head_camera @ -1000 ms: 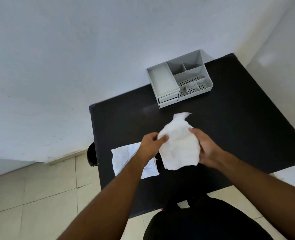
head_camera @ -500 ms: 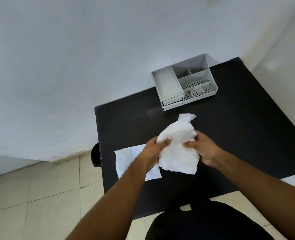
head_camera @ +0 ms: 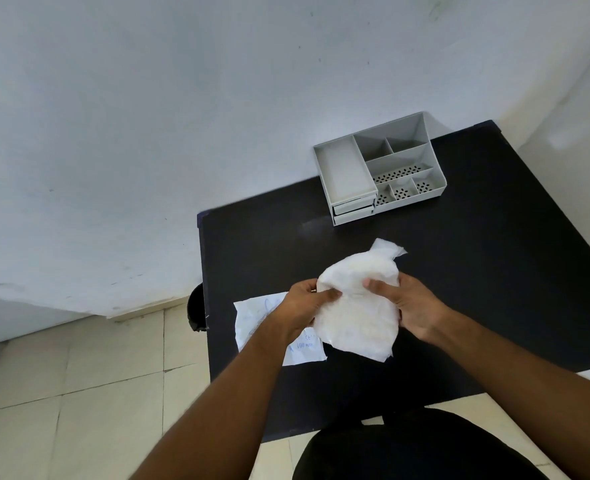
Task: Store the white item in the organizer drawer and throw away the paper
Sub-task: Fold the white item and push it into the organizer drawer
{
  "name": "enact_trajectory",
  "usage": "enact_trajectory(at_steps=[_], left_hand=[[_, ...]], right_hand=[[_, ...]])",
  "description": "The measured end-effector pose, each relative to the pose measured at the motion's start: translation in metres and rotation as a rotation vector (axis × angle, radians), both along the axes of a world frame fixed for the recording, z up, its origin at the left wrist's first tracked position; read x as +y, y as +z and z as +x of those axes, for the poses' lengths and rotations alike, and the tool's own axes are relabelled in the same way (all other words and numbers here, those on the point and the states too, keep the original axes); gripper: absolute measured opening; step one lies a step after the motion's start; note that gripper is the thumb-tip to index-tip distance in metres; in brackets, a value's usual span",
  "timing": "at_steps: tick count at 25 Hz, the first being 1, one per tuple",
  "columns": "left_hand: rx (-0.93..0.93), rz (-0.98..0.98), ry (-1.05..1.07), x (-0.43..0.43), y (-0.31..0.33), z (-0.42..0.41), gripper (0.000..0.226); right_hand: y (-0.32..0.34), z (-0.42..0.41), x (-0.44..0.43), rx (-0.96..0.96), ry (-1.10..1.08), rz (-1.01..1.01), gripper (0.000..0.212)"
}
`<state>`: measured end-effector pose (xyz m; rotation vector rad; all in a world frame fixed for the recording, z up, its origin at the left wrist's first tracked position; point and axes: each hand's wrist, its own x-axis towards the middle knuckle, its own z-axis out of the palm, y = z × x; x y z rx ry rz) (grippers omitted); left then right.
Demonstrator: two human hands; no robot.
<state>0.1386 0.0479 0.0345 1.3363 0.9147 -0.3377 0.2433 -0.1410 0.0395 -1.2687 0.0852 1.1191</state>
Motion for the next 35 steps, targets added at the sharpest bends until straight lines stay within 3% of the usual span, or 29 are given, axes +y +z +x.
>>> enact_trajectory(at_steps=[6,9,16,20,23,25,27,29,32,35], left_hand=[[-0.068,-0.102,-0.100,-0.006,0.013,0.005,0.044],[-0.069,-0.045,-0.069,-0.009,0.010,0.005,0.045],[-0.059,-0.039,0.041,-0.006,0.006,0.004,0.036],[0.008,0.256,-0.006,-0.006,0.012,0.008,0.049],[0.016,0.475,0.049,-0.015,0.011,0.009,0.047],[0.040,0.216,0.098,-0.021,0.013,0.012,0.048],[0.070,-0.188,0.144,-0.024,0.015,0.014,0.075],[0.035,-0.413,0.229,-0.019,0.013,0.014,0.086],[0.050,-0.461,0.319,-0.013,0.010,0.013,0.052],[0.061,-0.440,0.402,-0.011,0.015,0.004,0.036]], right_hand=[[0.005,0.000,0.005,-0.111,-0.073,-0.120,0.031],[0.005,-0.006,0.008,-0.134,-0.069,-0.129,0.029],[0.002,-0.012,0.012,0.070,-0.067,-0.067,0.027],[0.005,-0.009,0.012,-0.050,-0.113,-0.170,0.019],[0.005,-0.003,0.015,-0.366,-0.152,-0.349,0.008],[0.010,-0.002,0.018,-0.609,-0.063,-0.426,0.004],[0.015,-0.004,0.020,-0.816,0.090,-0.424,0.003],[0.015,-0.007,0.019,-0.956,0.262,-0.343,0.008],[0.009,-0.013,0.017,-1.050,0.416,-0.279,0.031],[0.008,-0.020,0.012,-1.019,0.449,-0.241,0.044]])
